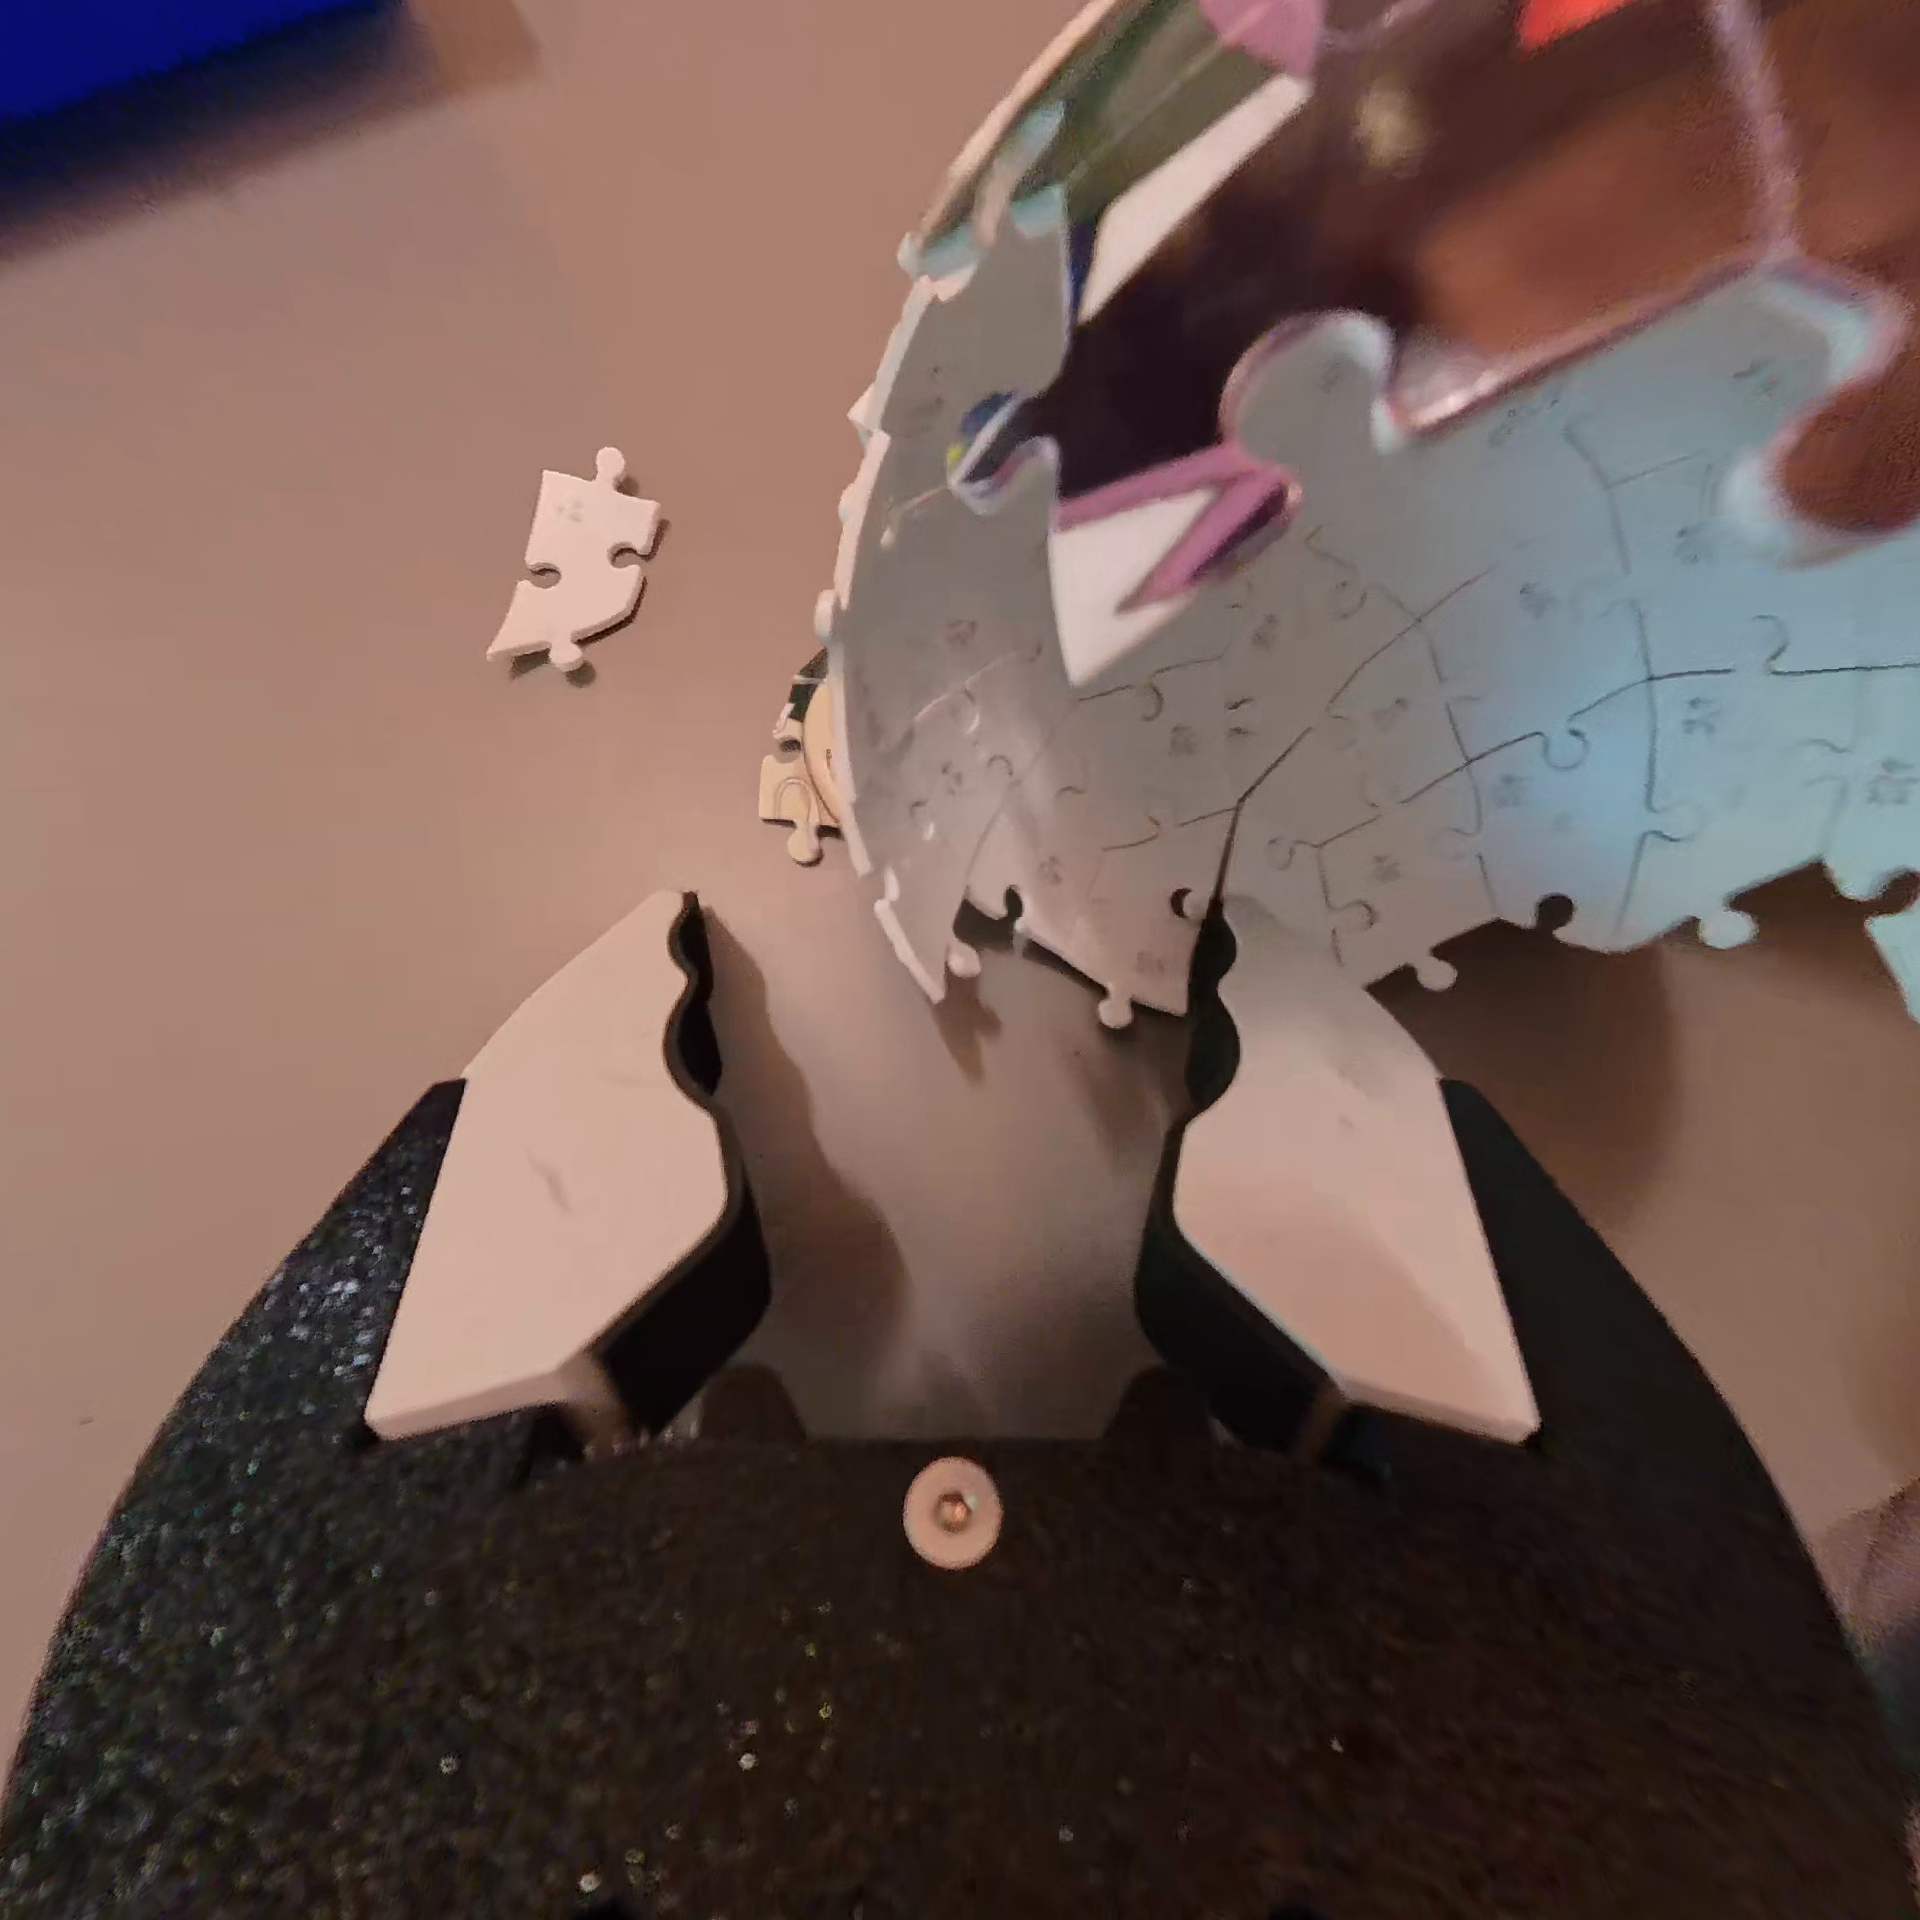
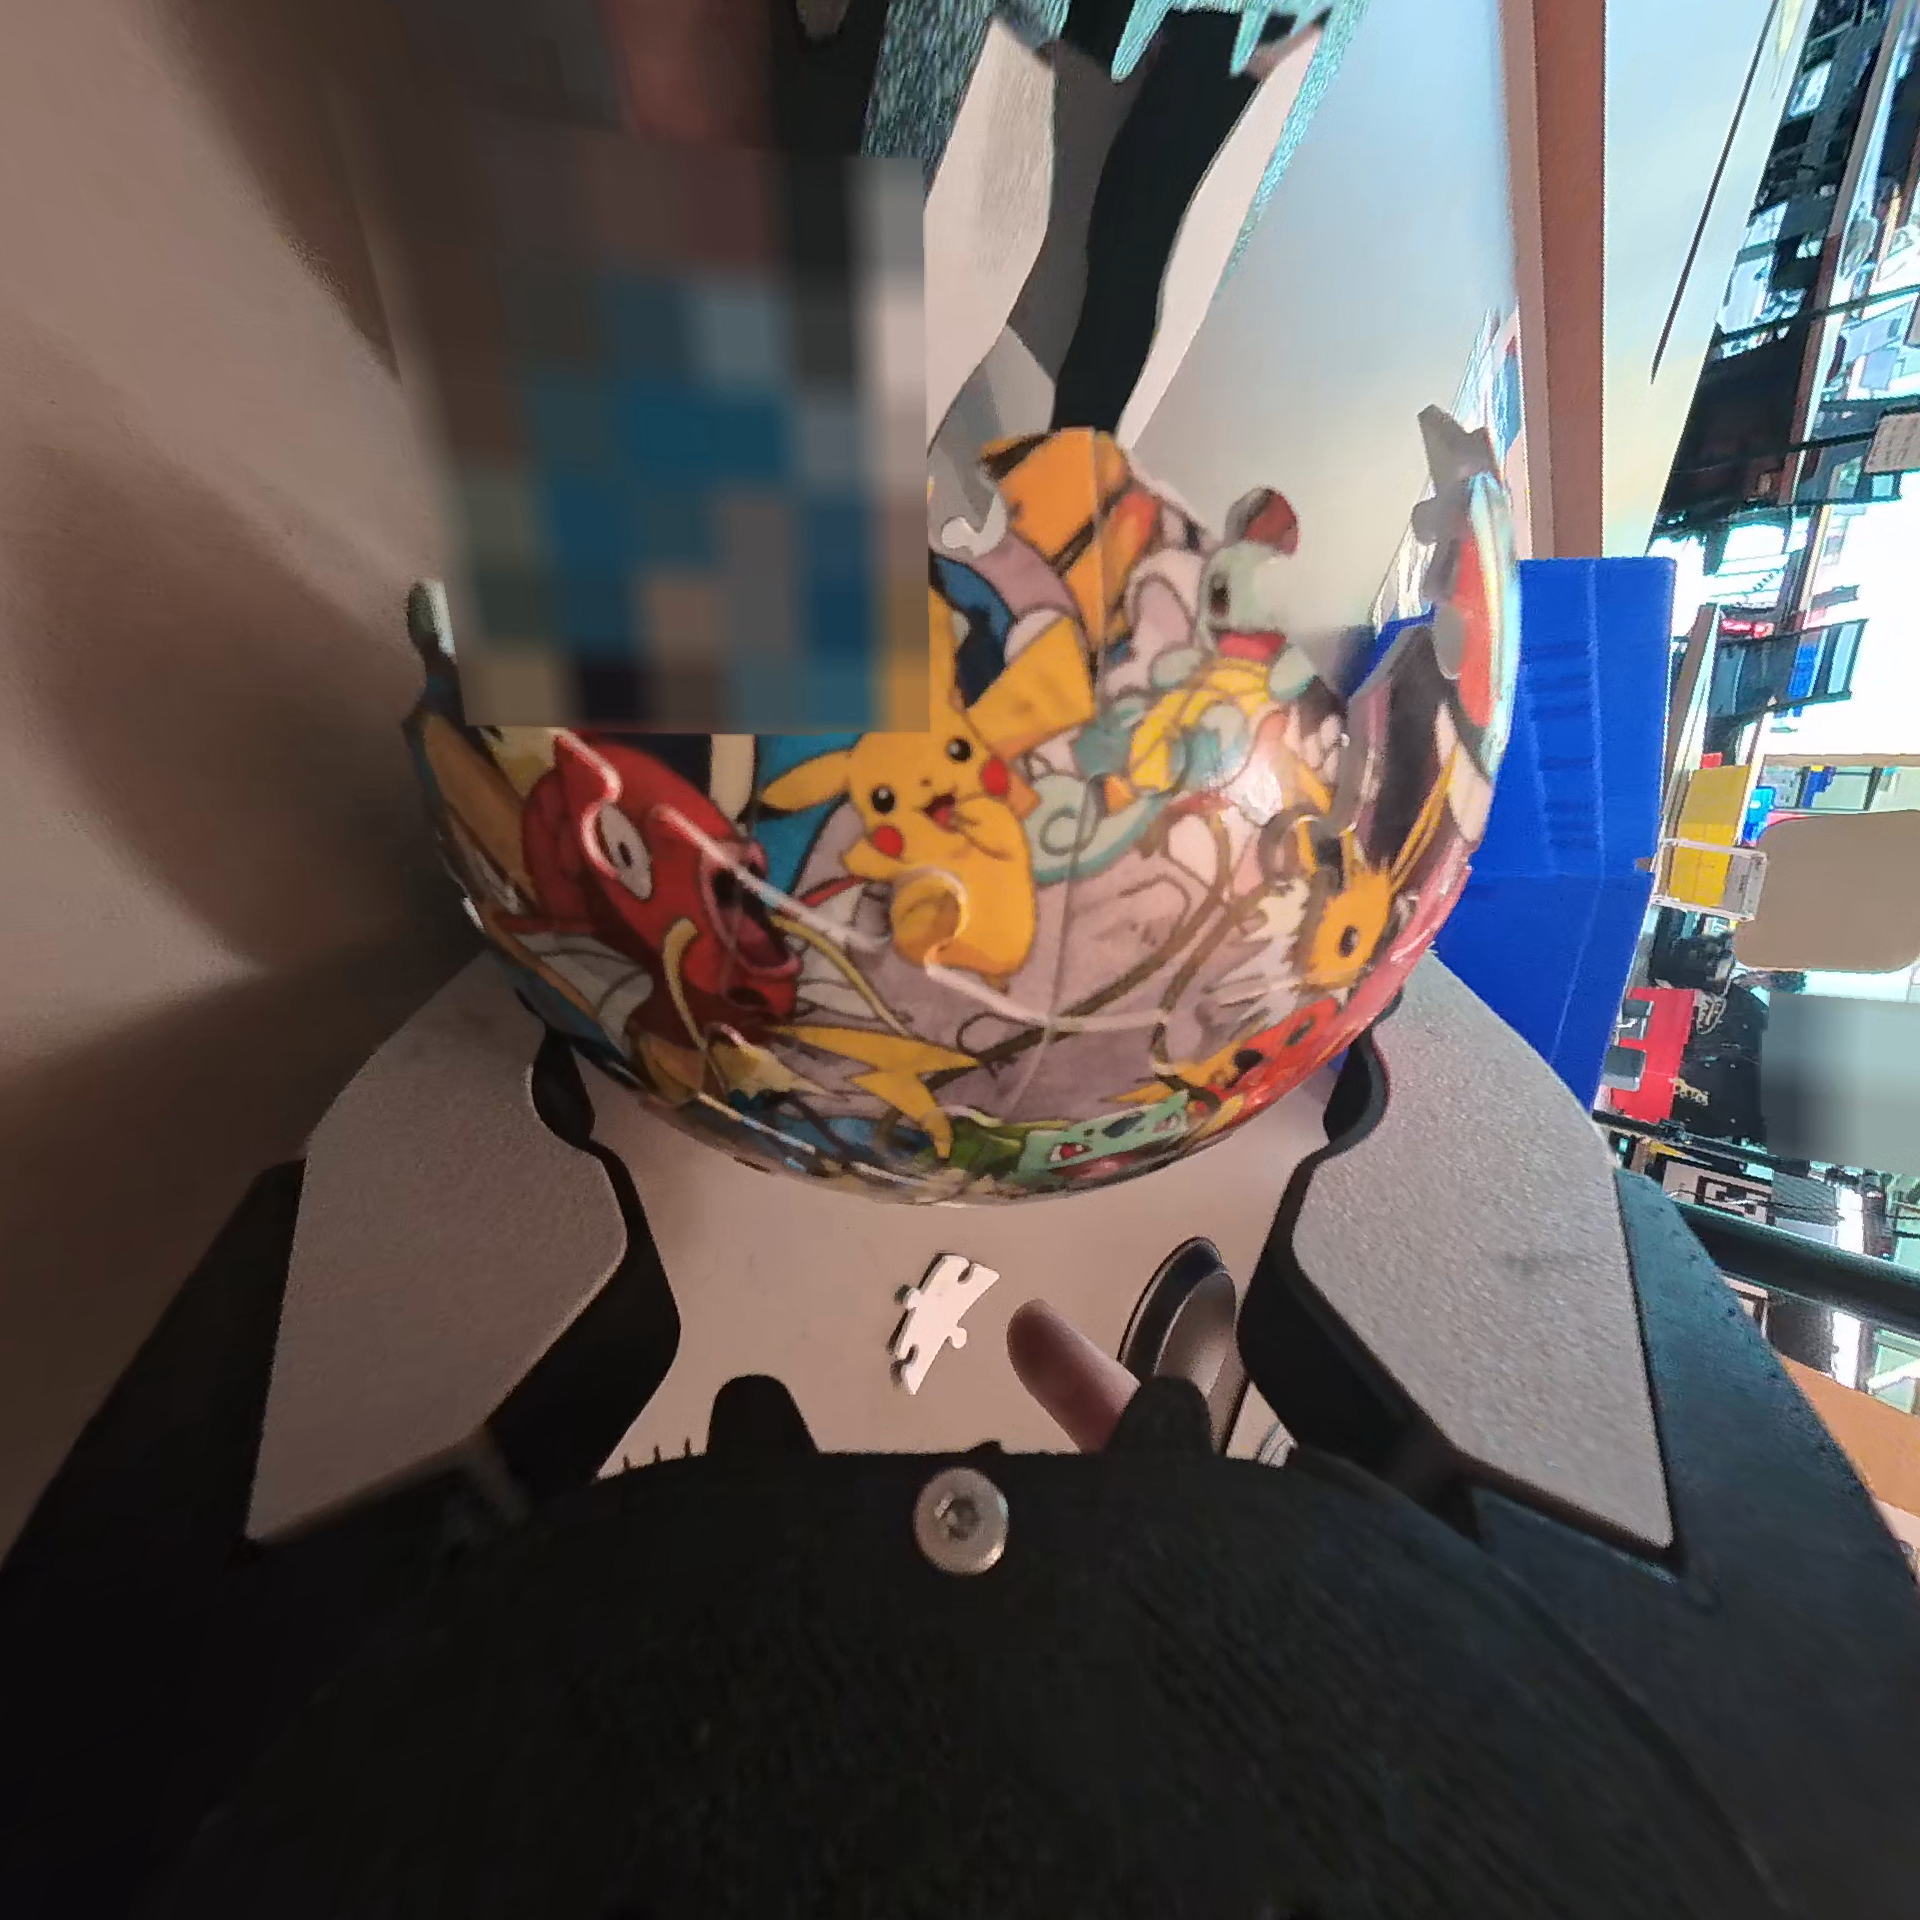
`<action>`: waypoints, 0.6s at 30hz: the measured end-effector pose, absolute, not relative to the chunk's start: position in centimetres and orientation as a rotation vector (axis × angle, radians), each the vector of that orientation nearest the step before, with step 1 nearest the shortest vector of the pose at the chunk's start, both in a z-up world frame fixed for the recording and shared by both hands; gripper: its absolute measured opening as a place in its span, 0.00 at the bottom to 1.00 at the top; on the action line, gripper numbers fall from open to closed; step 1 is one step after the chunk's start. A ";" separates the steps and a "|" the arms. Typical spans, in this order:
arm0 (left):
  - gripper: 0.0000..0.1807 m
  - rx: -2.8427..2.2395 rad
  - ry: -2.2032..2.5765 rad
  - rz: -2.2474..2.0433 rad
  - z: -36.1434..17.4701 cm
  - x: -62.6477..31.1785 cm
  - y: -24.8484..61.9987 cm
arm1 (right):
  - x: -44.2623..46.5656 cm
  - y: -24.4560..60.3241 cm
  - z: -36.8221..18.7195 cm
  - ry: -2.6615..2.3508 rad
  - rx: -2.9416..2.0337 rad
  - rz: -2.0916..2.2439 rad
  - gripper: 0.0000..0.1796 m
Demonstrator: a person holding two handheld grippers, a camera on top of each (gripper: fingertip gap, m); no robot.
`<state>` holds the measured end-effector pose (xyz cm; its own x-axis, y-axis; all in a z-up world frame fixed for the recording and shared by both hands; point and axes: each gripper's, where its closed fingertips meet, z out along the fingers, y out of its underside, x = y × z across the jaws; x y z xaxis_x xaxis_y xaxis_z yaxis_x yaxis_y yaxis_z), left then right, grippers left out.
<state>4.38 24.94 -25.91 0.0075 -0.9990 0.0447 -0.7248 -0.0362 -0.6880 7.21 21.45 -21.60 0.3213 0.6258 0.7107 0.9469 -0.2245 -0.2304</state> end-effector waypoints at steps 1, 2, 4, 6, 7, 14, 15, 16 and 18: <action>0.49 -1.807 1.765 -0.732 -26.0 4.5 25.1 | 7.2 21.5 -21.6 -1.380 -1.948 -0.637 0.77; 0.48 -1.801 1.767 -0.728 -26.0 4.5 25.1 | 7.3 21.5 -21.7 -1.376 -1.948 -0.638 0.77; 0.46 -1.813 1.760 -0.747 -26.0 4.5 24.9 | 7.3 21.5 -21.7 -1.367 -1.953 -0.629 0.77; 0.46 -1.817 1.756 -0.750 -26.0 4.5 24.9 | 7.3 21.5 -21.7 -1.361 -1.956 -0.616 0.77; 0.46 -1.817 1.755 -0.751 -26.0 4.6 24.9 | 7.2 21.5 -21.7 -1.359 -1.953 -0.608 0.77; 0.47 -1.811 1.762 -0.748 -26.1 4.8 25.0 | 5.6 22.0 -21.6 -1.376 -1.842 -0.480 0.80; 0.47 -1.807 1.768 -0.750 -26.1 4.9 25.0 | 5.4 22.0 -21.6 -1.383 -1.817 -0.436 0.81; 0.47 -1.803 1.773 -0.754 -26.1 4.9 25.0 | 5.2 22.0 -21.6 -1.374 -1.806 -0.391 0.81; 0.47 -1.800 1.778 -0.764 -26.1 5.0 25.0 | 5.0 22.2 -21.6 -1.346 -1.781 -0.288 0.81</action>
<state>4.98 25.03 -26.05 -0.0068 -0.9988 0.0480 -0.7226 -0.0283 -0.6907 5.02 22.21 -21.63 0.3911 0.6711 0.6298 0.8702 -0.0468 -0.4905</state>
